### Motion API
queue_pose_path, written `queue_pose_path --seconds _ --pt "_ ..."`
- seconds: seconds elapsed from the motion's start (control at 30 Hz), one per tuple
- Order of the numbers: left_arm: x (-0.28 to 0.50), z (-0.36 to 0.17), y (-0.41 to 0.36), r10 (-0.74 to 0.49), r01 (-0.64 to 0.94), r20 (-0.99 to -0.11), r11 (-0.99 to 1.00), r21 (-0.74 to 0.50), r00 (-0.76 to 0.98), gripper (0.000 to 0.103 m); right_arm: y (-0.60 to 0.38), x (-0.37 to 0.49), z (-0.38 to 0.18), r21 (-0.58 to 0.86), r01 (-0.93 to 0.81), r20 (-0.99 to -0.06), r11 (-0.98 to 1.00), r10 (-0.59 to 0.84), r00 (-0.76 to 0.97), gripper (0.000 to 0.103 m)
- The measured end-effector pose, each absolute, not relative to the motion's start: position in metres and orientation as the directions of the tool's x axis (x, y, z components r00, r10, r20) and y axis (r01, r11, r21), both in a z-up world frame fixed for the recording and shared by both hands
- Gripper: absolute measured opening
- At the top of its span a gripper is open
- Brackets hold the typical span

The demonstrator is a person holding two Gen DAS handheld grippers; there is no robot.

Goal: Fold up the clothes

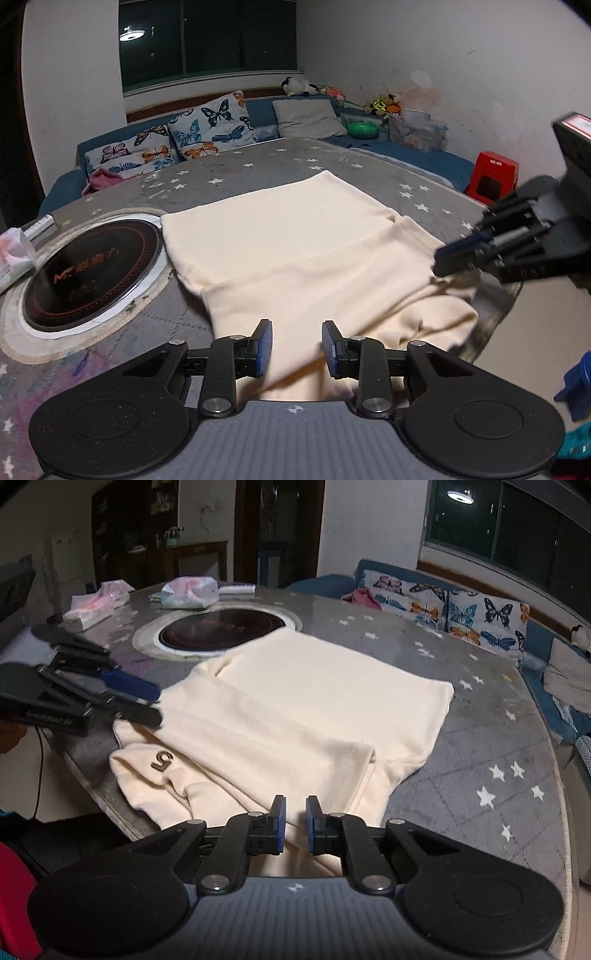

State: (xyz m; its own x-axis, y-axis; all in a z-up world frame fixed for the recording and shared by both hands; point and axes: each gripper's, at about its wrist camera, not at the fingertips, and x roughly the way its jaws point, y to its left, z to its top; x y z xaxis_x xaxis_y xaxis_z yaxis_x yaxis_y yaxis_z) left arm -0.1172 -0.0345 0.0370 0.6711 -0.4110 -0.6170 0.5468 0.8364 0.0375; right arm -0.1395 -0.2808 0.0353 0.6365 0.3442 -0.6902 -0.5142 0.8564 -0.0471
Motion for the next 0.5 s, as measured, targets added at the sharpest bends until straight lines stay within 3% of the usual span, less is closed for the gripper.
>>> queue_pose_path --seconds 0.33,0.5 --pt "-0.147 0.03 -0.029 -0.4 0.636 -0.647 0.752 0.175 0.65 0.046 -0.282 -0.141 0.036 -0.038 -0.539 -0.719 0.842 0.351 0.6 0.011" --pt "-0.151 0.02 -0.042 -0.427 0.676 -0.636 0.707 0.209 0.643 0.046 -0.289 -0.149 0.044 -0.059 -0.534 -0.723 0.844 0.332 0.605 0.017"
